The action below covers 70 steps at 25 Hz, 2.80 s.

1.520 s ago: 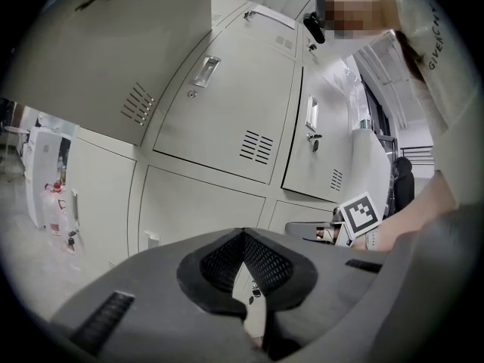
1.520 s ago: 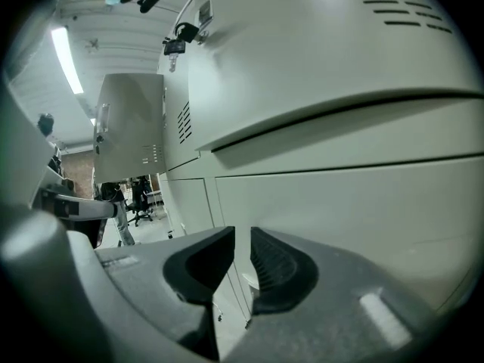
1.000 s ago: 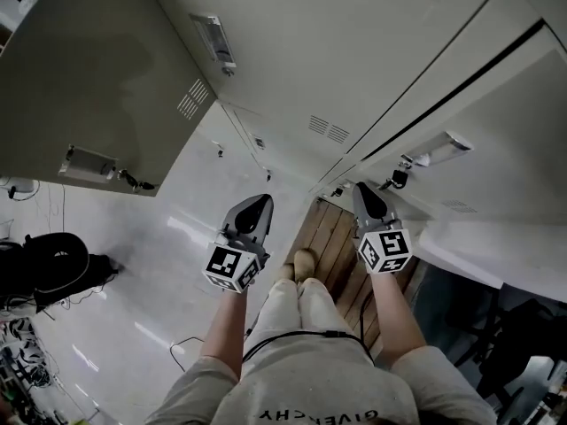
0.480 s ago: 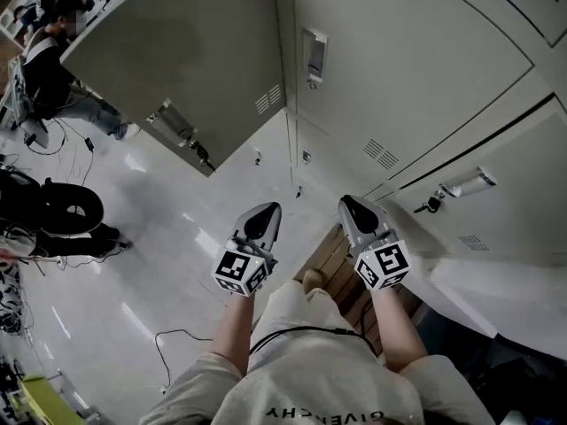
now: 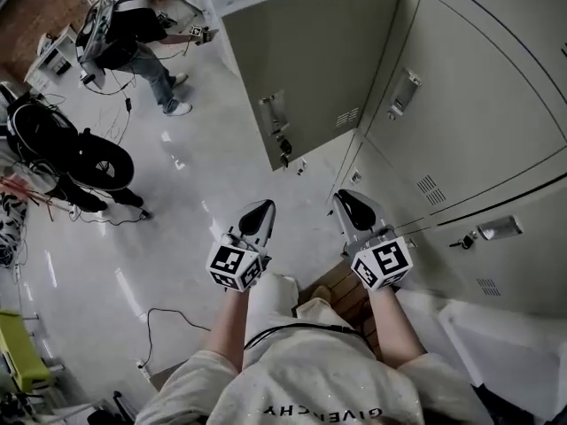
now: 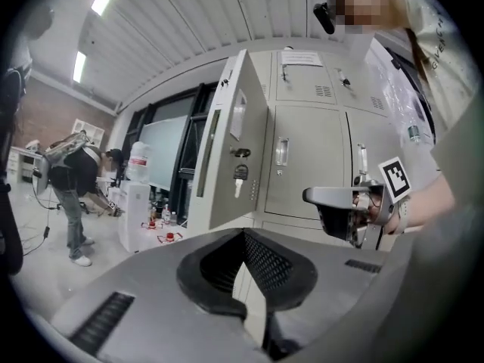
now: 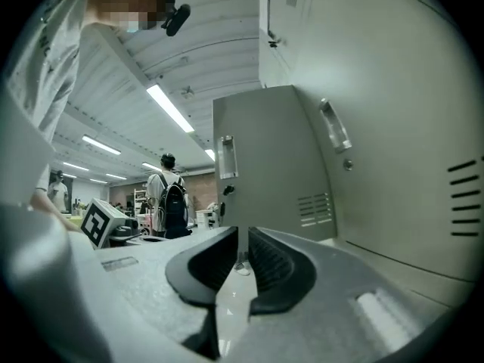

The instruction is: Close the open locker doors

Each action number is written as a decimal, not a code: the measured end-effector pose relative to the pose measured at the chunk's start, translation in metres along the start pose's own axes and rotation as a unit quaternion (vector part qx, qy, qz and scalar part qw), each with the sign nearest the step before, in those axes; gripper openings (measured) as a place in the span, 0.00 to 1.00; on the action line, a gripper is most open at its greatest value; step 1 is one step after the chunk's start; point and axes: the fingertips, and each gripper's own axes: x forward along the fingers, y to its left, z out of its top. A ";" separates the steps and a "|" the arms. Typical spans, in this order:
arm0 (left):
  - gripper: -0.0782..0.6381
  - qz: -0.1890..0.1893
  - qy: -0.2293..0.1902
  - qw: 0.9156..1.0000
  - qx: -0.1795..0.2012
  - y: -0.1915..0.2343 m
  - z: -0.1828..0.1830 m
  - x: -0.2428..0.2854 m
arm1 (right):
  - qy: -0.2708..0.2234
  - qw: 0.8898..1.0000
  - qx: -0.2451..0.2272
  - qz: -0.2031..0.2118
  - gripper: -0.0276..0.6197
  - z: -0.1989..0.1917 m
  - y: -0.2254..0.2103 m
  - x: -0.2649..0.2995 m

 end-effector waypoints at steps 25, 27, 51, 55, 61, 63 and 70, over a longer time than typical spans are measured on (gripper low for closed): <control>0.10 -0.074 -0.034 0.996 0.022 0.292 0.040 -0.052 | -0.049 0.958 -0.077 -0.273 0.23 -0.006 0.055 0.159; 0.10 -0.085 -0.037 0.995 0.023 0.304 0.043 -0.053 | -0.047 0.949 -0.086 -0.301 0.23 -0.005 0.056 0.164; 0.10 -0.098 -0.050 0.994 -0.003 0.427 0.061 0.005 | -0.042 0.906 -0.115 -0.405 0.22 -0.001 0.010 0.266; 0.10 -0.103 -0.054 0.993 0.004 0.457 0.082 0.038 | -0.046 0.902 -0.105 -0.417 0.21 0.004 -0.011 0.298; 0.10 -0.125 -0.055 0.991 0.008 0.484 0.107 0.092 | -0.040 0.889 -0.116 -0.441 0.20 0.010 -0.044 0.332; 0.10 -0.134 -0.055 0.989 0.007 0.487 0.111 0.111 | -0.040 0.885 -0.118 -0.449 0.18 0.012 -0.056 0.340; 0.10 -0.176 -0.044 0.983 0.018 0.482 0.112 0.174 | -0.038 0.876 -0.121 -0.466 0.17 0.013 -0.098 0.358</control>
